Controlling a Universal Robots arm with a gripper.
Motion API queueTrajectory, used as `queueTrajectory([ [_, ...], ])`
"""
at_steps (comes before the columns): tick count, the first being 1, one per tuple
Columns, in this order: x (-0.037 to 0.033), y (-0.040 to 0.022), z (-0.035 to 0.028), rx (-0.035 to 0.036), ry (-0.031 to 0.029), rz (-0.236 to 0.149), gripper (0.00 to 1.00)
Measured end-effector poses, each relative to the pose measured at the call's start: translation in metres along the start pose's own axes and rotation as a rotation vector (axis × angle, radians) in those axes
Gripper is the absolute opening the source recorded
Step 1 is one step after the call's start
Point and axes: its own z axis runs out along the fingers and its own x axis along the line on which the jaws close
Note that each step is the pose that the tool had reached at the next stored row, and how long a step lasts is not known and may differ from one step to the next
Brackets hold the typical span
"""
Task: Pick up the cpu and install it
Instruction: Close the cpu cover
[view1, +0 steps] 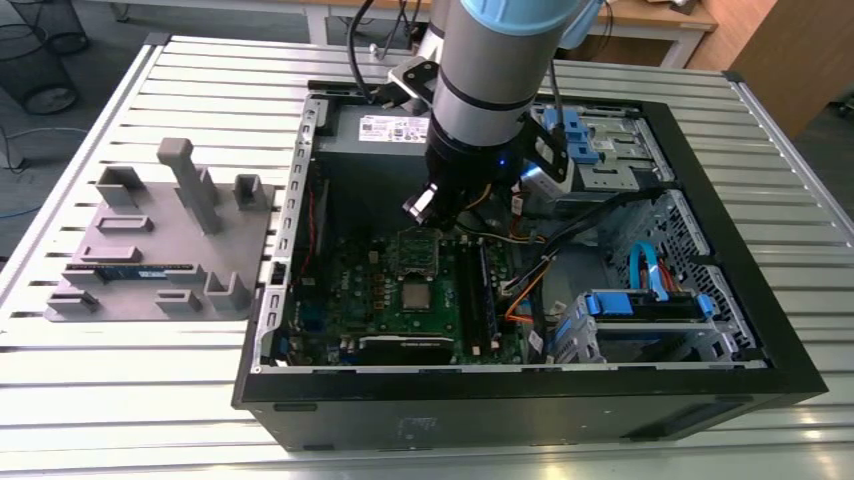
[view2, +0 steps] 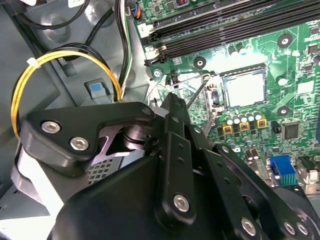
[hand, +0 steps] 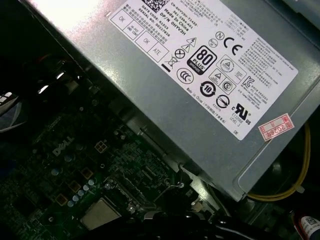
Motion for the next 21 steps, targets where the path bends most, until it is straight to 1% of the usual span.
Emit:
queueTrajectory([
  [4, 0.0019, -0.0019, -0.0003, 0.0049, 0.0053, -0.005, 0.11],
  [14, 0.0078, -0.0078, -0.0015, 0.0218, 0.0229, -0.016, 0.11],
  [21, 0.0123, -0.0124, -0.0023, 0.0301, 0.0318, -0.024, 0.11],
])
